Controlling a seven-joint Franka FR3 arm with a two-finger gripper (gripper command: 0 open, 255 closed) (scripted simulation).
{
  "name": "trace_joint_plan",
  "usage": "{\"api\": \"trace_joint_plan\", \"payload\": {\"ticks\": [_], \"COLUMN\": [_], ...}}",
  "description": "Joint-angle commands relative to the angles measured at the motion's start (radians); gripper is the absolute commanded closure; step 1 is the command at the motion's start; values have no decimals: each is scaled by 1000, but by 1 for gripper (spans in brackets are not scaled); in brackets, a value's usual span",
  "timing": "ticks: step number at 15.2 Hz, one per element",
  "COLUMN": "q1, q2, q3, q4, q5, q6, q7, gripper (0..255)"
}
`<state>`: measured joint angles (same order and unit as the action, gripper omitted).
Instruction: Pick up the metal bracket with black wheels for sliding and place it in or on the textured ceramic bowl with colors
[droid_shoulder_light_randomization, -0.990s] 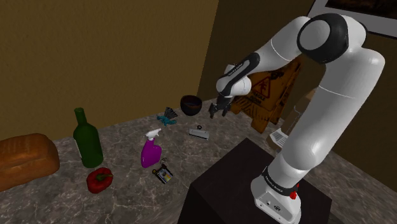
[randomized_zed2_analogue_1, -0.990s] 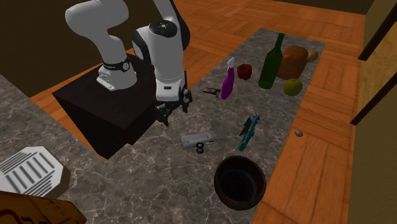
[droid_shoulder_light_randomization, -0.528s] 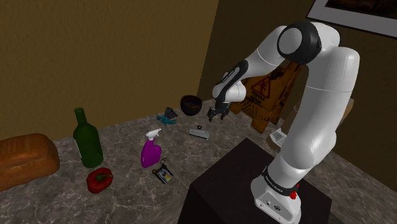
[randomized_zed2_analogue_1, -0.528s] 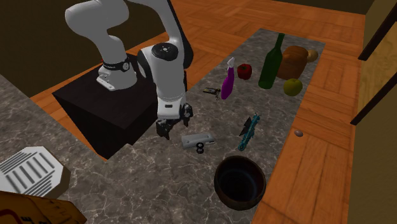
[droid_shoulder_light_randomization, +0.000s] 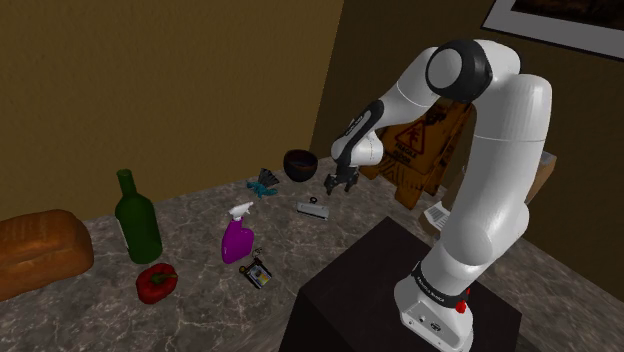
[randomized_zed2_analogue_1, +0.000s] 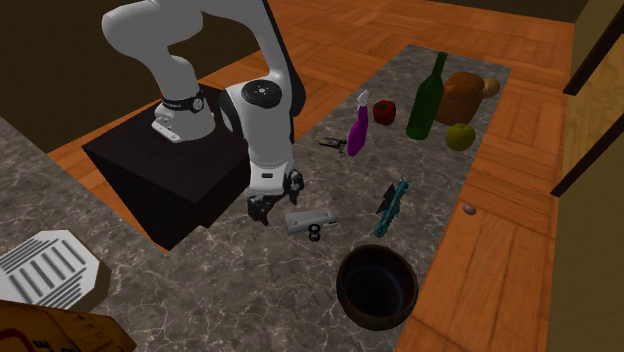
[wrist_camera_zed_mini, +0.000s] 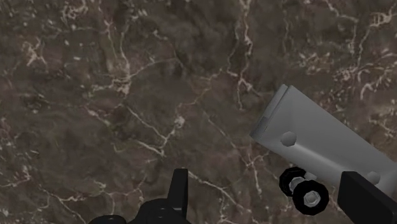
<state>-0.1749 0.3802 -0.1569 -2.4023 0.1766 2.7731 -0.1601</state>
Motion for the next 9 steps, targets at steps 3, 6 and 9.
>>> {"api": "trace_joint_plan", "payload": {"ticks": [3,6,9], "q1": [0,0,0], "q2": [1,1,1], "q3": [0,0,0], "q4": [0,0,0], "q5": [0,0,0], "q6": [0,0,0], "q7": [0,0,0], "gripper": [0,255,255]}}
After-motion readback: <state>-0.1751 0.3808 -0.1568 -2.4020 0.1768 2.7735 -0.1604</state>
